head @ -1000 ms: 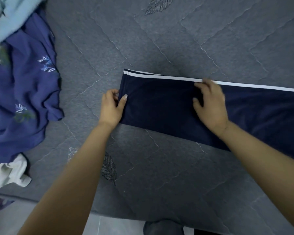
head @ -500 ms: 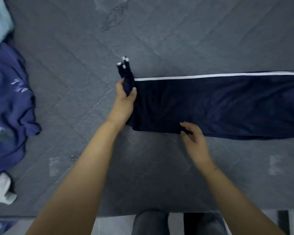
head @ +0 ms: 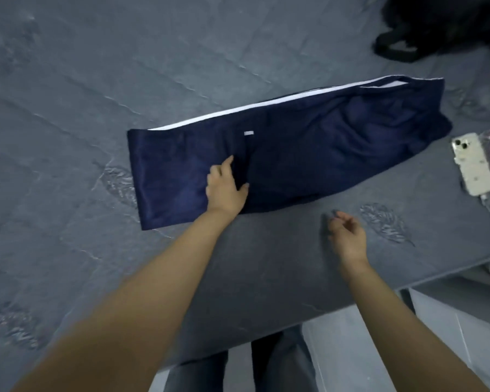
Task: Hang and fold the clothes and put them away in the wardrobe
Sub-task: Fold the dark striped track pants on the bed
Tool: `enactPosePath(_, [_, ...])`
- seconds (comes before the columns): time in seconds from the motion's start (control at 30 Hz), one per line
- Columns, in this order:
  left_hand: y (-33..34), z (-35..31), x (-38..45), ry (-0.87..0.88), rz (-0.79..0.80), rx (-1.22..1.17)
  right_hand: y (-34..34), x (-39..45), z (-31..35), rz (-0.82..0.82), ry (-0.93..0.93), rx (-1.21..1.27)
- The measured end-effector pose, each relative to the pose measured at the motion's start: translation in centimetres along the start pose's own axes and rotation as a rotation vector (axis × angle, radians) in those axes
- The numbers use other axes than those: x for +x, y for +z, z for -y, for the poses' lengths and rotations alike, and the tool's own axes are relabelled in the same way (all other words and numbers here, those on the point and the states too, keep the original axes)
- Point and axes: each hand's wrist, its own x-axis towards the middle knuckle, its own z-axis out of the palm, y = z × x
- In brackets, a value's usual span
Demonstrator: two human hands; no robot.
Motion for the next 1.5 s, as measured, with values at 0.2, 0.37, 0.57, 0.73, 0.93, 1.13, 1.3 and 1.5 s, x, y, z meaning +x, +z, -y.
enactPosePath(0.2, [2.2, 0.2, 0.5, -0.073, 0.003, 0.015, 2.7, 3.6, 1.3, -0.001, -0.113, -0.233])
enactPosePath(0.37, [2.2, 0.3, 2.1, -0.147, 0.023, 0.021, 5.3, 4.7, 2.8, -0.289, -0.113, -0.260])
enactPosePath(0.57, [2.2, 0.4, 2.6, -0.170, 0.005, 0.041, 0.5, 5.5, 0.0, -0.224, -0.187, -0.295])
enactPosePath(0.73, [2.2, 0.4, 2.8, -0.176, 0.015, 0.033, -1.2, 4.2, -0.9, -0.072, 0.070, 0.051])
enactPosePath(0.93, [2.1, 0.6, 3.0, -0.166, 0.009, 0.036, 0.3, 2.5, 0.4, 0.531, 0.520, 0.892])
enactPosePath(1.13, [2.1, 0.5, 2.9, -0.168, 0.012, 0.042, 1.6, 4.3, 3.4, 0.206, 0.581, 1.162])
enactPosePath(1.3, [1.7, -0.1, 2.6, -0.179, 0.017, -0.004, -0.4, 4.5, 0.8, -0.047, 0.377, 0.652])
enactPosePath(1.5, [-0.1, -0.7, 1.7, -0.196, 0.001, -0.386, -2.5, 4.6, 1.1, 0.268, 0.219, 0.363])
